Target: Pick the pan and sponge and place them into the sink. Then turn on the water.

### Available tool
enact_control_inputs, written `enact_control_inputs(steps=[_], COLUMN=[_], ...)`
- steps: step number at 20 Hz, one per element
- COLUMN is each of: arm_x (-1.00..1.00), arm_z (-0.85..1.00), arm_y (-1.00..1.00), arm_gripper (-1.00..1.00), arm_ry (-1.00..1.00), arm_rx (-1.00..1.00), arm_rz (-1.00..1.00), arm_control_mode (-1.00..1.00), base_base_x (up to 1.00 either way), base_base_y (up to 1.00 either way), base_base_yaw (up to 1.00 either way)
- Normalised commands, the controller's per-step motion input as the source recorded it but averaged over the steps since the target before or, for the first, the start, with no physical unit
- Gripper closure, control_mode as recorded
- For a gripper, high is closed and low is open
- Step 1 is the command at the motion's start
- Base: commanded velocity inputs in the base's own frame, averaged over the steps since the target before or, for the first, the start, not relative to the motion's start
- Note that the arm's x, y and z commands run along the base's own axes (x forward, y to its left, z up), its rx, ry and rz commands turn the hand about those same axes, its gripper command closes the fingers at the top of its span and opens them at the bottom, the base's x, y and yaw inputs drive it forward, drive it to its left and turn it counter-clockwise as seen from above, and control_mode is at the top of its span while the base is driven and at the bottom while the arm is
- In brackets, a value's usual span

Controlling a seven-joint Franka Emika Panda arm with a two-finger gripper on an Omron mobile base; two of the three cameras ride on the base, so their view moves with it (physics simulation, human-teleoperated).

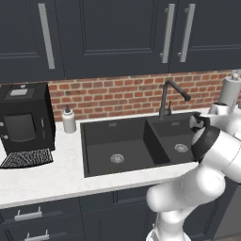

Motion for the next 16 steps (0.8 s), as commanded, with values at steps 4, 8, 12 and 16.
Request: enact_control_inputs(steps=[4,8,12,16], arm_x=[0.34,0.34,0.23,0.16], arm_z=[-0.01,-0.17,-0.33,-0.42], arm_y=[-0.02,-0.07,-0.05,-0.03], arm_gripper=[1.00,1.00,1.00,1.00], arm_ry=[0.00,0.00,-0.01,-0.03], arm_rx=[0.03,0.02,0.03,0.02], arm_rz=[0.00,0.00,0.00,0.00], arm_control_mode=[-1.00,-1.00,-1.00,-1.00], base_base_x=[0.00,0.00,0.00,0.00], base_base_y=[0.00,0.00,0.00,0.00], base_base_yaw=[0.00,0.00,0.00,0.00])
